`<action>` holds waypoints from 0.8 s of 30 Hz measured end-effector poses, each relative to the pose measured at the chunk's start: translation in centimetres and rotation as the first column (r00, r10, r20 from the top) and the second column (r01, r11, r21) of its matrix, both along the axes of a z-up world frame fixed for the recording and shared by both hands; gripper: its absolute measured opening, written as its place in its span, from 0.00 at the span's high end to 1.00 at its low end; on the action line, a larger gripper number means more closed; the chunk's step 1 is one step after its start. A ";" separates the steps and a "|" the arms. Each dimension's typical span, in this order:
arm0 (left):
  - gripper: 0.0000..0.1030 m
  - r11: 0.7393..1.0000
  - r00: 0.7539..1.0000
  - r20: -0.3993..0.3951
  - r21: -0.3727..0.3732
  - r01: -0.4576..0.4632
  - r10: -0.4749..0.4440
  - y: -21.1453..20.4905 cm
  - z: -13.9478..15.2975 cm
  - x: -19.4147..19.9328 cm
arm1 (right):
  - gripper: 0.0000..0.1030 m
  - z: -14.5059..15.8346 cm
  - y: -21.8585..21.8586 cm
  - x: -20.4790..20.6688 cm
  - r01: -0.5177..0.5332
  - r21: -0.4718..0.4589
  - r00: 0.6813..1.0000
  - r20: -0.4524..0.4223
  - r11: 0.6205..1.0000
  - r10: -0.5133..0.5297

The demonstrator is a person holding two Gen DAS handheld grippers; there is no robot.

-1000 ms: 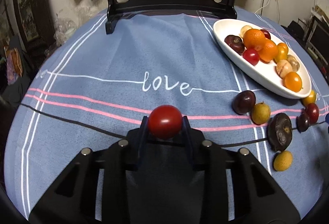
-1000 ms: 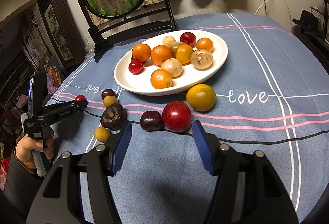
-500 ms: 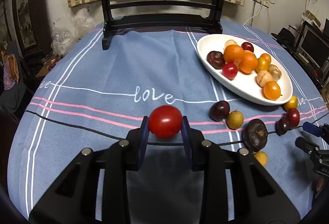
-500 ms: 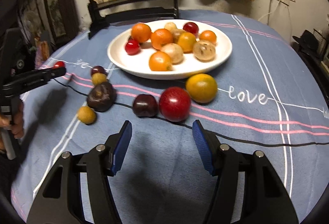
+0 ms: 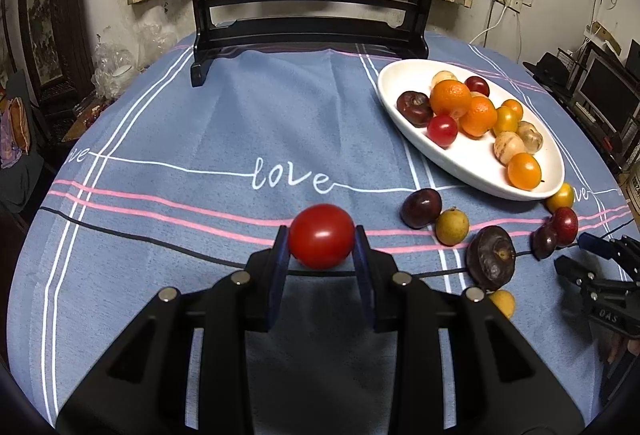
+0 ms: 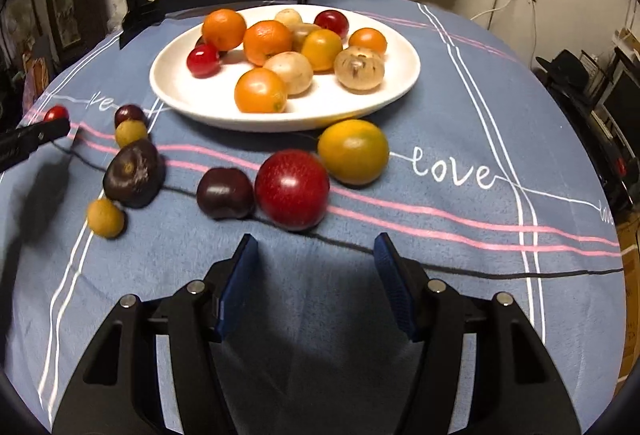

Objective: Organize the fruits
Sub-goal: 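Grasp the red apple with the right tool while the left tool holds the tomato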

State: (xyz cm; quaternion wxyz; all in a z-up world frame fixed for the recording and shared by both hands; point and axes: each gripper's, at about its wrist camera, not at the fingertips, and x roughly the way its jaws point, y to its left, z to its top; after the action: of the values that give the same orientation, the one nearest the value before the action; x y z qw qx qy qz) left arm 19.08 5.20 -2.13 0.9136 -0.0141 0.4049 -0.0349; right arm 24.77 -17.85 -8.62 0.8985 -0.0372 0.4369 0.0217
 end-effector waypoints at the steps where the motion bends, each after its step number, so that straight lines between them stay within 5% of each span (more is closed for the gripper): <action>1: 0.69 1.000 1.000 0.000 0.005 0.000 0.000 -0.1 0.0 0.0 | 0.41 0.0 0.0 0.2 0.006 -0.006 1.000 0.000 1.000 -0.006; 9: 0.69 1.000 1.000 0.002 0.008 0.004 -0.004 -0.2 0.0 0.0 | 0.41 0.2 0.2 1.5 0.064 0.013 0.998 -0.012 0.998 -0.064; 24: 0.69 1.000 1.000 0.010 0.020 0.015 -0.015 -0.5 0.0 -0.2 | 0.63 0.1 1.3 3.0 0.103 0.032 0.995 0.002 0.994 -0.103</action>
State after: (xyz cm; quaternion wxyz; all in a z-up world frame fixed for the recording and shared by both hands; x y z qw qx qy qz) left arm 18.90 4.69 -2.08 0.9155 -0.0016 0.4005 -0.0379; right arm 27.76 -16.58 -8.55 0.8997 -0.0007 0.4362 -0.0178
